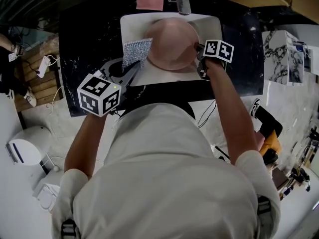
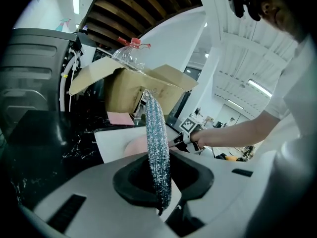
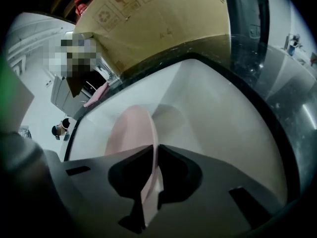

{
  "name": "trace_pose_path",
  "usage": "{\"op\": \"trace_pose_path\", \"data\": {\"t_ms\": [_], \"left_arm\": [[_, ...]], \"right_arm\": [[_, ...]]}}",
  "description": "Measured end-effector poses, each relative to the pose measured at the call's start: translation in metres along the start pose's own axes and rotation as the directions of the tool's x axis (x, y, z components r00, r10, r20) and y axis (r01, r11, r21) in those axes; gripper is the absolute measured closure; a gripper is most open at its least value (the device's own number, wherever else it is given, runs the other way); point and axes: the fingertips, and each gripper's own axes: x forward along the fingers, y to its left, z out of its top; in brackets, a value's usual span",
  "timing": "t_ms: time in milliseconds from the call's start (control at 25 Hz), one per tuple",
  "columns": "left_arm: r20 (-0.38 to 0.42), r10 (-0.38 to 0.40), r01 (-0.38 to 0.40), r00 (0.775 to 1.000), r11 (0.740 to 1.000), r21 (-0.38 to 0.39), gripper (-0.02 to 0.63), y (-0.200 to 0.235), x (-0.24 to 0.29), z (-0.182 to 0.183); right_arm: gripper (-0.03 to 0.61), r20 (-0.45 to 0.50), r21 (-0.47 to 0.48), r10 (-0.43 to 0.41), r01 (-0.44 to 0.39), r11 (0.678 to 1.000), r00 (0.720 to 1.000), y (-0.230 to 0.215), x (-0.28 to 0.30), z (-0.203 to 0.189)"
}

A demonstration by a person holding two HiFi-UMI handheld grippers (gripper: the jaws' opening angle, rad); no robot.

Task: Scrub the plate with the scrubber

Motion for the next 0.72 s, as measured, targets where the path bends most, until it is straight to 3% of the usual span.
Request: {"op": "trace_pose_path", "data": {"t_ms": [480, 720], "left_arm": [[-0.020, -0.026, 0.025, 0.999, 1.000, -0.013, 0.543, 0.013, 0.002, -0.011], [-0.029, -0.035, 0.035, 0.999, 0.999, 0.004, 0.543, 0.010, 0.006, -0.014]], "right_arm": [[0.552, 0.009, -0.043, -0.094, 0.094, 0.995, 0.996, -0.015, 0.021, -0.001], [0.500, 0.050, -0.101, -0.116, 0.120, 0.988, 0.992, -0.011, 0.013, 0.005]]}}
